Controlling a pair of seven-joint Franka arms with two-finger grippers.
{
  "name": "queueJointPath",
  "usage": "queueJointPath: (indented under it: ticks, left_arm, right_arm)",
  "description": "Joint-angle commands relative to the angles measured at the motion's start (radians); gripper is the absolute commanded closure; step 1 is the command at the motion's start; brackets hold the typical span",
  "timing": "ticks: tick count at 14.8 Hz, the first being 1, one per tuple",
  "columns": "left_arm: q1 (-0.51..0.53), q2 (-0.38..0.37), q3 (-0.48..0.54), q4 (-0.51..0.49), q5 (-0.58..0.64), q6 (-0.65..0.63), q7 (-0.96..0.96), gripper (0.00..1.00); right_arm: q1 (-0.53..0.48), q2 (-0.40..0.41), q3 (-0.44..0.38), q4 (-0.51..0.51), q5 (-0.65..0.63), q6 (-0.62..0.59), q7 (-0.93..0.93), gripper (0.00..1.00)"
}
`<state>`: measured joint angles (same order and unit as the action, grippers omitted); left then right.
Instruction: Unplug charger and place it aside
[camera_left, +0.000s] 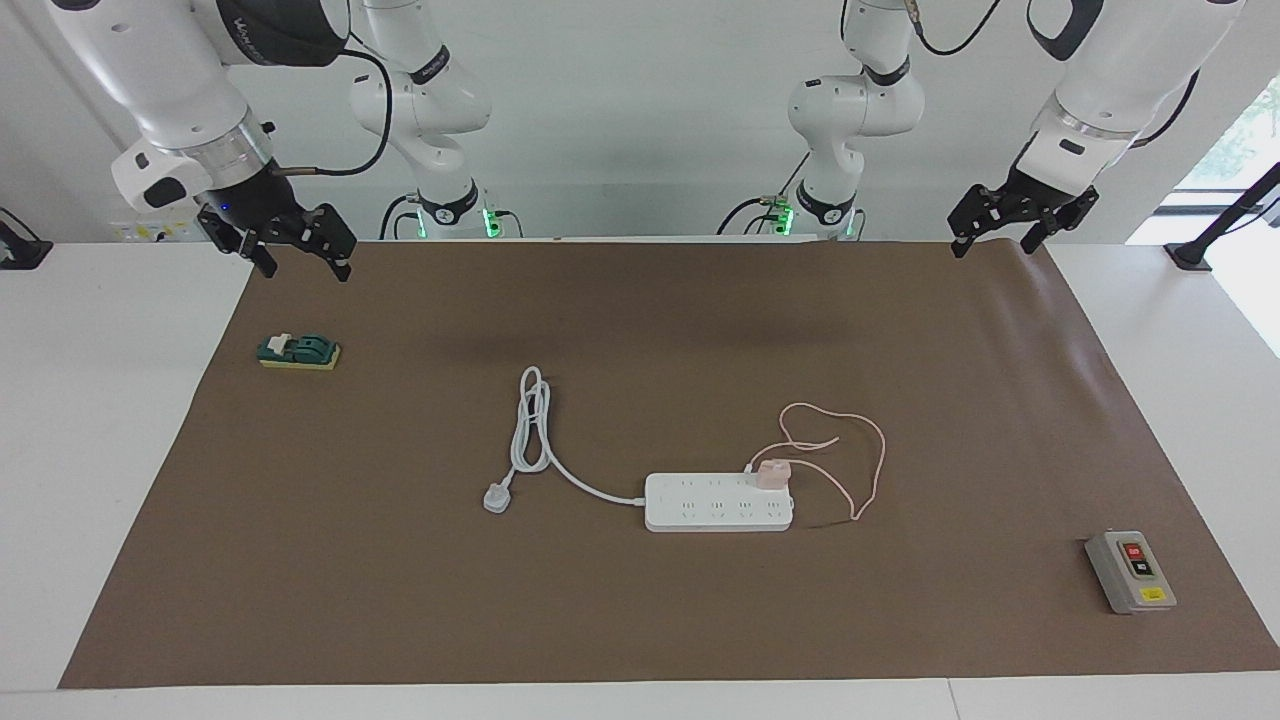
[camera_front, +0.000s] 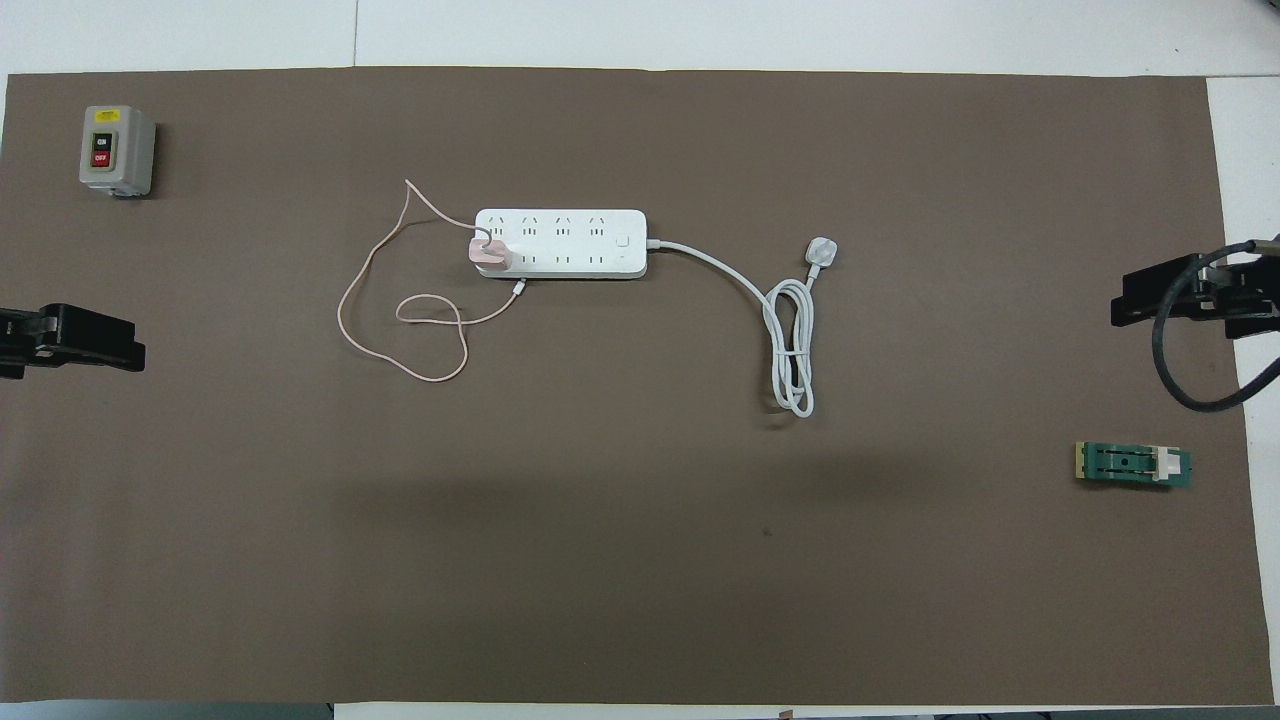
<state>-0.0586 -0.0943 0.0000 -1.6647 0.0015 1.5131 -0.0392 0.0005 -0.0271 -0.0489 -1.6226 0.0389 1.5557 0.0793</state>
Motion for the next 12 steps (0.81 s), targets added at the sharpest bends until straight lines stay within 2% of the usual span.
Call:
queueJointPath:
  ticks: [1, 8, 12]
  left_arm:
    - [0.019, -0.012, -0.018, 0.005, 0.005, -0.017, -0.010, 0.00]
    - [0.013, -0.004, -0.018, 0.005, 0.006, -0.014, -0.048, 0.00]
    - [0.016, 0.004, -0.038, 0.017, 0.006, 0.013, -0.224, 0.00]
  right_arm:
    - [-0.004, -0.010, 0.009, -0.005, -0.017, -0.011, -0.021, 0.00]
    - [-0.010, -0.013, 0.015, -0.014, -0.014, -0.009, -0.012, 0.00]
    - [-0.033, -0.011, 0.007, -0.003, 0.010, 0.006, 0.008, 0.00]
